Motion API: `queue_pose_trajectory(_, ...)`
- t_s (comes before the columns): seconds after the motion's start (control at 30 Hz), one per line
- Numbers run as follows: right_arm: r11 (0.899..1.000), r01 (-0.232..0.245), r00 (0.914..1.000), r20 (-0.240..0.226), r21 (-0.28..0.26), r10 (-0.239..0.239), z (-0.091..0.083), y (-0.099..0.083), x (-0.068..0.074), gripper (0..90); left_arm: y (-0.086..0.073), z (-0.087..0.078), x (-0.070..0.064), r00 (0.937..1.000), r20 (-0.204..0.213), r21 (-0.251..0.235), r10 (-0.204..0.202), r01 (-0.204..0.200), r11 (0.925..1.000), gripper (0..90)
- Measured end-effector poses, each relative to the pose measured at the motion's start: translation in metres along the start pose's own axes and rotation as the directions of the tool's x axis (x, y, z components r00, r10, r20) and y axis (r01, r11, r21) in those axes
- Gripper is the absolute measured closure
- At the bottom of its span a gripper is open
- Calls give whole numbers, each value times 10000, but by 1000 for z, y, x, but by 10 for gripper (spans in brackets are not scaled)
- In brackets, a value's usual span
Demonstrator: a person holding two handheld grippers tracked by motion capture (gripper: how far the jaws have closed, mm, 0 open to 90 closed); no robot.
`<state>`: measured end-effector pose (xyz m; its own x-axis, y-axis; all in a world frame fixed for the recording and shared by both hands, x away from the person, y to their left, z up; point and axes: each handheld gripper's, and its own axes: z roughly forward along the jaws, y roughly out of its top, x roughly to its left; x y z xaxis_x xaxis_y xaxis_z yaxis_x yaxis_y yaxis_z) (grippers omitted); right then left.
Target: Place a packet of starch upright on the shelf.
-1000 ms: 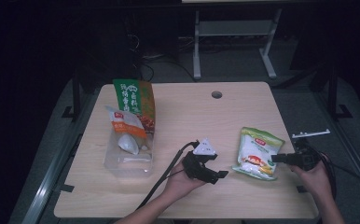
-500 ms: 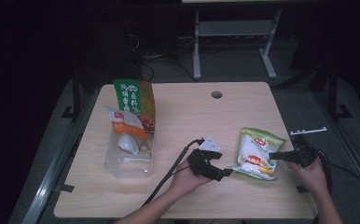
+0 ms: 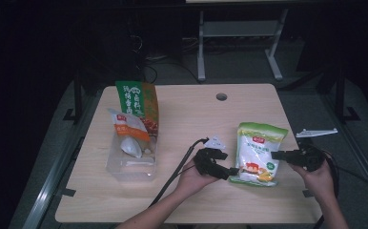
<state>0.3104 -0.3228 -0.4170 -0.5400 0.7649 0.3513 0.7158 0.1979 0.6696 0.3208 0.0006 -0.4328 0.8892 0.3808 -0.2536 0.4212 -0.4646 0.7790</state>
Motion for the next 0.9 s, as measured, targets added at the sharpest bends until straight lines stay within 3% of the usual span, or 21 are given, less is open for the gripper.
queue_pose_trajectory(0.1, 9996, 265, 9996, -30, -125, -265, -3, 2, 6, 876, 1, 3, 4, 9998, 11, -62, -176, 177, 9998, 283)
queue_pose_trajectory(0.2, 9960, 814, 9964, -215, -375, -822, -8, 5, 17, 876, 3, 8, 9, 9990, -67, -187, -452, 451, 9988, 266)
queue_pose_trajectory(0.27, 9948, 933, 9951, -277, -414, -945, -10, 5, 20, 876, 5, 13, 15, 9965, 121, -278, -825, 828, 9962, 265)
queue_pose_trajectory(0.37, 9931, 1067, 9933, -393, -489, -1087, -11, 4, 21, 876, 6, 18, 18, 9939, 280, -212, -1069, 1076, 9940, 265)
queue_pose_trajectory(0.4, 9917, 1166, 9916, -506, -547, -1194, -11, 3, 22, 876, 7, 23, 21, 9895, 518, -175, -1351, 1362, 9905, 269)
queue_pose_trajectory(0.43, 9917, 1166, 9916, -506, -547, -1194, -11, 3, 22, 876, 7, 23, 21, 9895, 518, -175, -1351, 1362, 9905, 274)
queue_pose_trajectory(0.47, 9915, 1185, 9905, -632, -545, -1219, -11, 4, 24, 876, 8, 28, 24, 9856, 848, -79, -1461, 1473, 9891, 298)
queue_pose_trajectory(0.5, 9915, 1185, 9905, -632, -545, -1219, -11, 4, 24, 876, 8, 28, 24, 9856, 848, -79, -1461, 1473, 9891, 326)
queue_pose_trajectory(0.57, 9905, 1310, 9884, -723, -423, -1338, -8, 4, 27, 876, 9, 30, 25, 9797, 1328, -118, -1502, 1531, 9881, 362)
queue_pose_trajectory(0.6, 9883, 1485, 9864, -660, -336, -1505, -7, 5, 31, 876, 9, 30, 24, 9776, 1349, -158, -1614, 1650, 9862, 428)
queue_pose_trajectory(0.63, 9883, 1485, 9864, -660, -336, -1505, -7, 5, 31, 876, 10, 29, 25, 9775, 1396, -182, -1579, 1620, 9866, 428)
queue_pose_trajectory(0.73, 9850, 1690, 9830, -673, -344, -1710, -5, 8, 36, 876, 11, 25, 27, 9788, 1446, -216, -1453, 1499, 9885, 641)
queue_pose_trajectory(0.77, 9850, 1690, 9830, -673, -344, -1710, -5, 8, 36, 876, 11, 22, 26, 9790, 1433, -284, -1447, 1502, 9882, 641)
queue_pose_trajectory(0.8, 9847, 1702, 9829, -641, -381, -1724, -4, 10, 37, 876, 11, 19, 27, 9819, 1321, -345, -1356, 1413, 9894, 719)
queue_pose_trajectory(0.83, 9847, 1702, 9829, -641, -381, -1724, -4, 10, 37, 876, 11, 17, 26, 9816, 1280, -413, -1420, 1483, 9881, 719)
queue_pose_trajectory(0.9, 9847, 1677, 9832, -644, -483, -1706, -3, 11, 39, 876, 12, 12, 25, 9876, 1039, -514, -1180, 1239, 9910, 788)
